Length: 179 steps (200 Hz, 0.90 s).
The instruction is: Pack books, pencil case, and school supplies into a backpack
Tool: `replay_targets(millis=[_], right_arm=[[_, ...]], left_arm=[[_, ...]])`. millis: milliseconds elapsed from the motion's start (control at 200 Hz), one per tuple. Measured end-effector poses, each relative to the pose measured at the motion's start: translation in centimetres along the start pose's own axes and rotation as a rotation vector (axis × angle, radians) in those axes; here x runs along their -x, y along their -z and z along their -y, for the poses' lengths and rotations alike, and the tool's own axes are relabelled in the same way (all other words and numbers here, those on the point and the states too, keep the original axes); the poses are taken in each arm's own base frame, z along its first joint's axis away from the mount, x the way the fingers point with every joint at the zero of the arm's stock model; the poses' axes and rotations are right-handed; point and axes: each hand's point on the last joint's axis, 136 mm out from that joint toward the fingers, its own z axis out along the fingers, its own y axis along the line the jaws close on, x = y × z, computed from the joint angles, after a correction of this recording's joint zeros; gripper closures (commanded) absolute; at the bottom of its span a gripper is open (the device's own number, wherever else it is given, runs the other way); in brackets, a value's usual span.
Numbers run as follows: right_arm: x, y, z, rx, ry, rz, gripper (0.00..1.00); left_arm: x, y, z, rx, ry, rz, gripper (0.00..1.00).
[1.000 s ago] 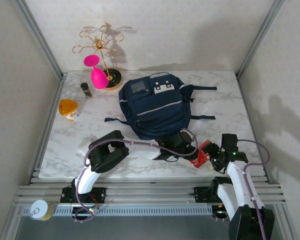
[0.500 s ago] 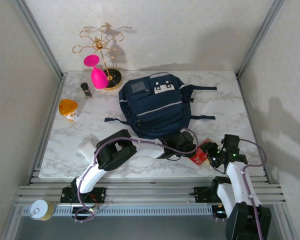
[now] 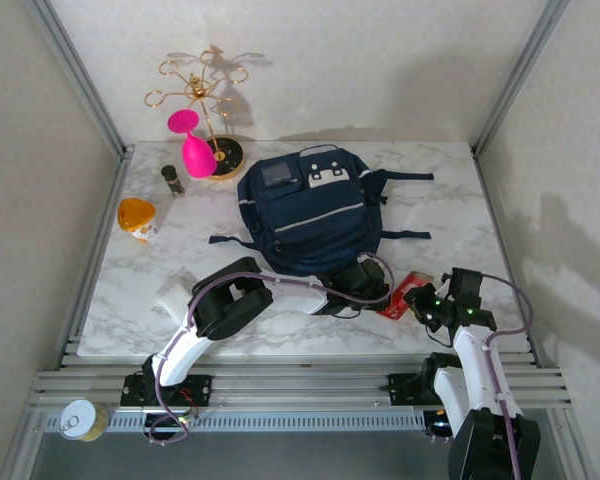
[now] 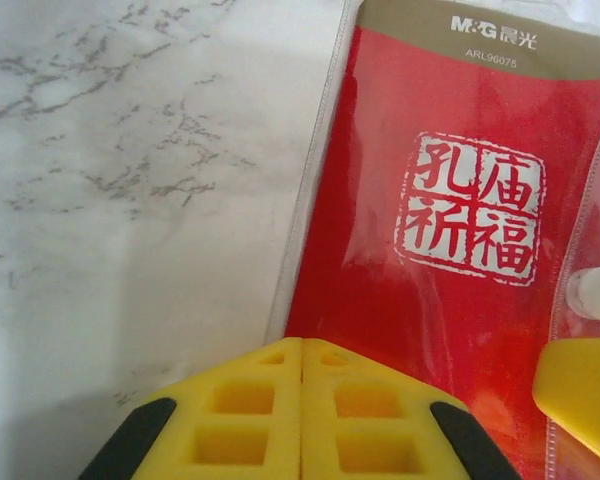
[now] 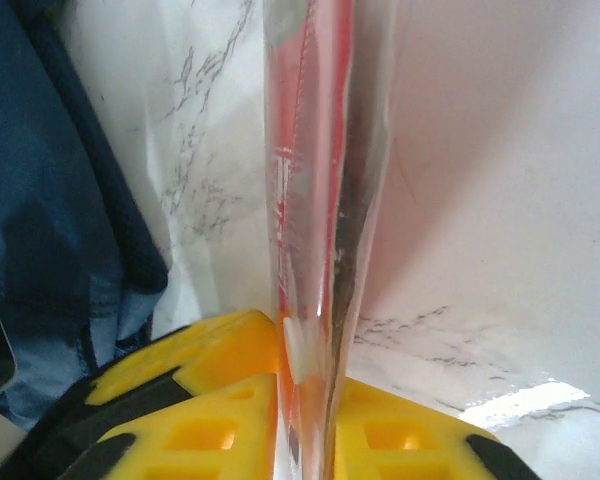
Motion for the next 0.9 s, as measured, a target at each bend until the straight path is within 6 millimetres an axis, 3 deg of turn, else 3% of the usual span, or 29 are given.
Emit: replay_targets(millis=[95, 200, 290, 421, 496, 566, 631, 701, 756, 896], right_arm=[[0.2, 0.2, -0.2, 0.004, 0.004, 0.007, 0.98], [0.5, 0.7, -1.1, 0.028, 0.017, 0.015, 0.99], [1.2, 1.7, -2.4, 0.041, 0.044, 0.032, 1.0], [3.3, 4.6, -6.2, 0.098, 0.122, 0.1, 0.99], [4.1, 6.1, -8.7, 0.163, 0.166, 0.121, 0.99], [4.0, 6.6, -10.3, 0.221, 0.189, 0.094, 0.99], [3.6, 6.6, -11.2, 0.256, 0.194, 0.047, 0.99], [3.3, 6.4, -11.8, 0.28, 0.195, -0.001, 0.99], [3.2, 6.3, -12.1, 0.293, 0.201, -0.026, 0.99], [3.0, 6.4, -13.0, 0.327, 0.214, -0.06, 0.99]], left_arm=[[0.1, 0.0, -0.1, 0.004, 0.002, 0.002, 0.85], [0.4, 0.4, 0.1, 0.002, 0.001, -0.002, 0.74], [1.1, 2.3, 1.0, -0.022, -0.017, -0.006, 0.66], [4.2, 9.9, 4.2, -0.081, -0.117, 0.058, 0.53], [7.6, 16.0, 6.8, -0.109, -0.206, 0.165, 0.48], [11.0, 21.3, 7.4, -0.088, -0.29, 0.279, 0.45], [13.6, 24.5, 6.2, -0.016, -0.361, 0.356, 0.37], [15.1, 25.7, 3.4, 0.105, -0.436, 0.379, 0.23], [14.9, 25.0, 1.0, 0.197, -0.497, 0.347, 0.2], [12.3, 21.4, -5.0, 0.368, -0.608, 0.167, 0.18]])
